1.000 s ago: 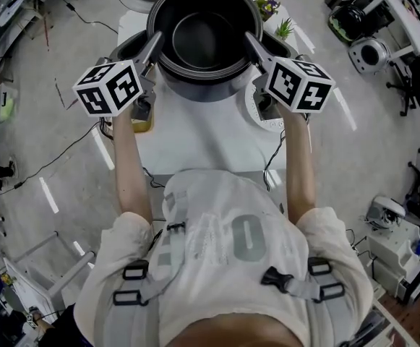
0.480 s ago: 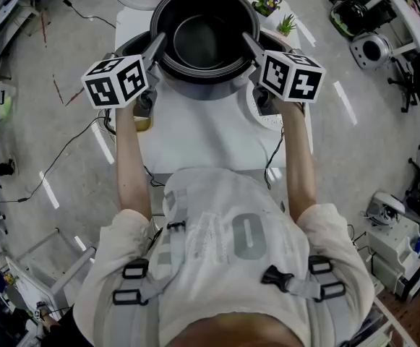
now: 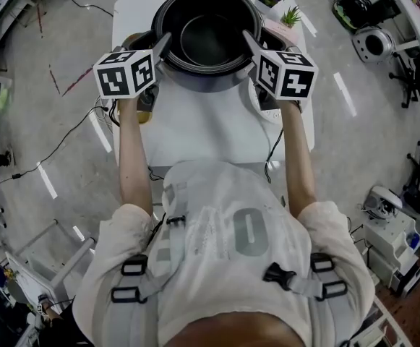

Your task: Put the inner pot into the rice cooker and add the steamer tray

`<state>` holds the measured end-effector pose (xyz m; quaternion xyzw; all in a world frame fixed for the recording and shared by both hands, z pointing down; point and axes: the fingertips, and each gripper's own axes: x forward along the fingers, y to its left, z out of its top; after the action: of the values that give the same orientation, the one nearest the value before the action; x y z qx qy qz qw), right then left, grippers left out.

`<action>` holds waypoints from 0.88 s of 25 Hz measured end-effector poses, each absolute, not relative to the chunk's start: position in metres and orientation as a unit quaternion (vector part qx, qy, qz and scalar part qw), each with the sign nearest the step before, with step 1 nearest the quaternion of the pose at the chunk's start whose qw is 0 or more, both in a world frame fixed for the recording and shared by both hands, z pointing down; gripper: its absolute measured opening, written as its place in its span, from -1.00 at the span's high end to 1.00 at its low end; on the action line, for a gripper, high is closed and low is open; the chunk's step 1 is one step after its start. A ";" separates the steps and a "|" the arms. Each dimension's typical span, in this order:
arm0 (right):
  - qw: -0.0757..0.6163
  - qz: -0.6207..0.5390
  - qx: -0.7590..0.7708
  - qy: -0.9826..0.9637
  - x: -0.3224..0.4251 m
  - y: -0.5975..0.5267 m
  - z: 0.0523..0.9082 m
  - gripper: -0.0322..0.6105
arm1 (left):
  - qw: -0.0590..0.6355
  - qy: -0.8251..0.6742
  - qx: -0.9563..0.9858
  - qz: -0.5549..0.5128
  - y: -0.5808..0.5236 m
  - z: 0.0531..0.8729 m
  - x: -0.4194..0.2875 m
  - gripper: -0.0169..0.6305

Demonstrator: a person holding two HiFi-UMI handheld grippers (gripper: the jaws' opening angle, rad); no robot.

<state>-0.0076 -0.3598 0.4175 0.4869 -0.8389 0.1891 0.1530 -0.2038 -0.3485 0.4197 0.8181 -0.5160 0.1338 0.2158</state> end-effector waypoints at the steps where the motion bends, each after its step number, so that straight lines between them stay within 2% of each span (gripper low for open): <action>1: 0.151 0.192 0.487 -0.839 -0.008 -0.361 0.418 0.40 | 0.219 -0.516 0.818 0.127 -0.349 0.420 -0.204 0.54; 4: 0.144 0.193 0.498 -0.833 -0.004 -0.363 0.420 0.39 | 0.217 -0.517 0.819 0.119 -0.350 0.420 -0.203 0.53; 7: 0.173 0.145 0.535 -0.814 -0.001 -0.368 0.424 0.38 | 0.161 -0.537 0.812 0.163 -0.354 0.423 -0.201 0.52; 10: 0.205 0.089 0.555 -0.801 -0.005 -0.368 0.424 0.46 | 0.122 -0.550 0.805 0.186 -0.354 0.425 -0.200 0.52; 22: 0.195 0.096 0.547 -0.808 -0.009 -0.366 0.425 0.41 | 0.132 -0.551 0.805 0.175 -0.352 0.427 -0.206 0.52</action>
<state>-0.0088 -0.3660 0.4247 0.5470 -0.8084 0.0961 0.1948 -0.2058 -0.3519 0.4267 0.8049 -0.5515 0.1750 0.1320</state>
